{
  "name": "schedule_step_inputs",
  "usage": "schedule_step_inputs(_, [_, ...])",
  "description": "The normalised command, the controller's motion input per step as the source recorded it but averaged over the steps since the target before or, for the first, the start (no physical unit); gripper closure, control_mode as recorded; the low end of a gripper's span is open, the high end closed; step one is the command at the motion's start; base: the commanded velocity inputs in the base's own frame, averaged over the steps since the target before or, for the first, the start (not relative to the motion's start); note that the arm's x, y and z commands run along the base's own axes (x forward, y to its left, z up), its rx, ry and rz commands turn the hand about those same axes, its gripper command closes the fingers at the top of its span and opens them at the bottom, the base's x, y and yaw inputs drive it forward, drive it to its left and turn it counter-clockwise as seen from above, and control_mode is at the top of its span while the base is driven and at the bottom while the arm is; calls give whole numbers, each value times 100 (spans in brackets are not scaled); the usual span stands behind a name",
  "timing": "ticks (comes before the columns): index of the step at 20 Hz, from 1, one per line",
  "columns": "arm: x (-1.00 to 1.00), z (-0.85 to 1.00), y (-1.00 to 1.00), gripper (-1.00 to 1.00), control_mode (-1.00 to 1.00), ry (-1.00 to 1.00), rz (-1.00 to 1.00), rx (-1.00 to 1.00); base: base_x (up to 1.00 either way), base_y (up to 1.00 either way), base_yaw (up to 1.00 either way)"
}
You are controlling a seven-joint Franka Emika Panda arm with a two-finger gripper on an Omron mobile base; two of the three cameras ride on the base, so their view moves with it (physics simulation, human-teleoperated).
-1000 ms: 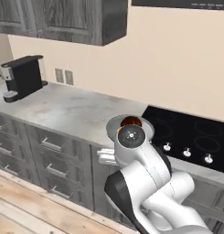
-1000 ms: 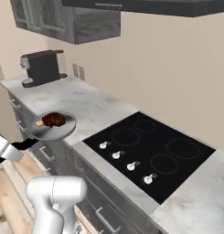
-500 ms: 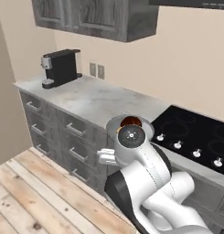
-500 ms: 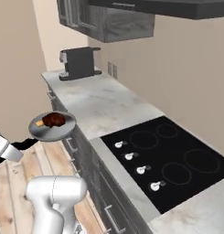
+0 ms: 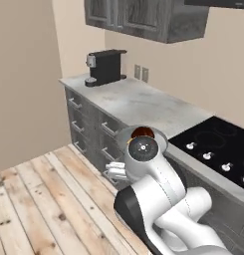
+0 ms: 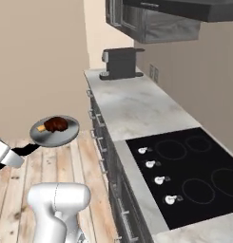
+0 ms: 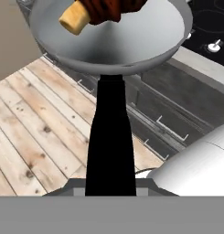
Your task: Pick up the pan with the steak in it and place it on the dining table. Then place the steak on the plate.
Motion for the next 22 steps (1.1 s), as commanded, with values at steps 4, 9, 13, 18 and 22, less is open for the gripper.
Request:
schedule_step_inputs(4, [0,0,0,100,100,0,0,0,0,0,50])
schedule_step_inputs(9, [0,0,0,100,100,0,0,0,0,0,50])
schedule_step_inputs(13, [0,0,0,100,100,0,0,0,0,0,50])
schedule_step_inputs(18, [0,0,0,100,100,0,0,0,0,3,50])
schedule_step_inputs(22, [0,0,0,100,100,0,0,0,0,3,50])
